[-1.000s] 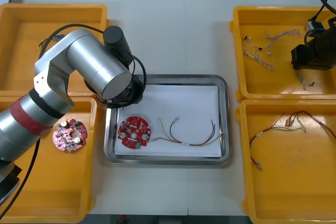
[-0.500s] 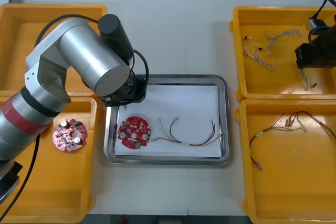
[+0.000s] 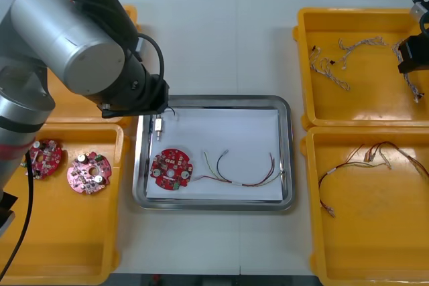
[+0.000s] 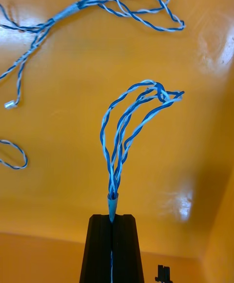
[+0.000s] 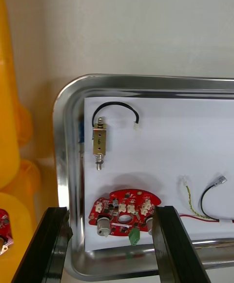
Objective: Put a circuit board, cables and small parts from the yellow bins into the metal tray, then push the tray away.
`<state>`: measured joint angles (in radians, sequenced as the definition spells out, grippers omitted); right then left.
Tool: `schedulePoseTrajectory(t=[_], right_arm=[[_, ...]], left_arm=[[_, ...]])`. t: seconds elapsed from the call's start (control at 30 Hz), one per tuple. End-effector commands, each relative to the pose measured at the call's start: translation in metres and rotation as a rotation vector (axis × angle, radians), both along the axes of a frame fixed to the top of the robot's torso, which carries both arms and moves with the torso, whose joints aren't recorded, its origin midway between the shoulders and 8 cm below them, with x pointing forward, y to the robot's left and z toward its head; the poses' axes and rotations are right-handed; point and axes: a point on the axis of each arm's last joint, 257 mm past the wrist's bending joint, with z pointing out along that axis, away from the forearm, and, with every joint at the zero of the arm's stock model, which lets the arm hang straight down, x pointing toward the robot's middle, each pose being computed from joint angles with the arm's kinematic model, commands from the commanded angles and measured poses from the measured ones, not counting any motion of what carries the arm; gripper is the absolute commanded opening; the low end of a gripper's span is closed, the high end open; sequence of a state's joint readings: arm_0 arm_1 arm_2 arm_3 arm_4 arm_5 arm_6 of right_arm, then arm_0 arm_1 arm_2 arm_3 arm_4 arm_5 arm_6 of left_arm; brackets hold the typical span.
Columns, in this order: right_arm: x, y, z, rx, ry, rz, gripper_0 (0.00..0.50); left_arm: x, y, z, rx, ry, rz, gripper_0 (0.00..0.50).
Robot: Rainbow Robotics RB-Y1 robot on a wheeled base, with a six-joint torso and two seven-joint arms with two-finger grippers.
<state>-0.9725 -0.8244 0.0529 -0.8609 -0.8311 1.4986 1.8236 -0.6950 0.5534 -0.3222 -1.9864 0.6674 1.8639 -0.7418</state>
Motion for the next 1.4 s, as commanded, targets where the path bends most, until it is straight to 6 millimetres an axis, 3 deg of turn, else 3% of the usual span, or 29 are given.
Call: schedulePoseTrajectory(t=[0.03,0.5,0.73,0.9,1.17,1.4], right_arm=[[-0.007,-0.023,0.043,-0.070,-0.045,0.025,0.000],[-0.038,-0.024,0.077,-0.114,-0.032,0.099,0.000],[-0.068,-0.029,0.076,-0.142,-0.016,0.121,0.000],[-0.083,-0.024,0.080,-0.196,-0.025,0.163,0.000],[-0.086,0.011,0.095,-0.274,-0.126,0.277,0.000],[-0.096,0.075,0.089,-0.304,-0.195,0.459,0.000]], left_arm=[[0.004,0.033,0.037,0.057,-0.064,-0.024,0.500],[0.024,0.109,0.087,0.090,-0.149,-0.010,0.500],[0.027,0.160,0.089,0.139,-0.133,-0.004,0.500],[0.025,0.198,0.080,0.194,-0.095,-0.016,0.500],[0.022,0.242,0.064,0.233,-0.029,-0.010,0.500],[0.032,0.260,0.071,0.227,-0.067,-0.002,0.500]])
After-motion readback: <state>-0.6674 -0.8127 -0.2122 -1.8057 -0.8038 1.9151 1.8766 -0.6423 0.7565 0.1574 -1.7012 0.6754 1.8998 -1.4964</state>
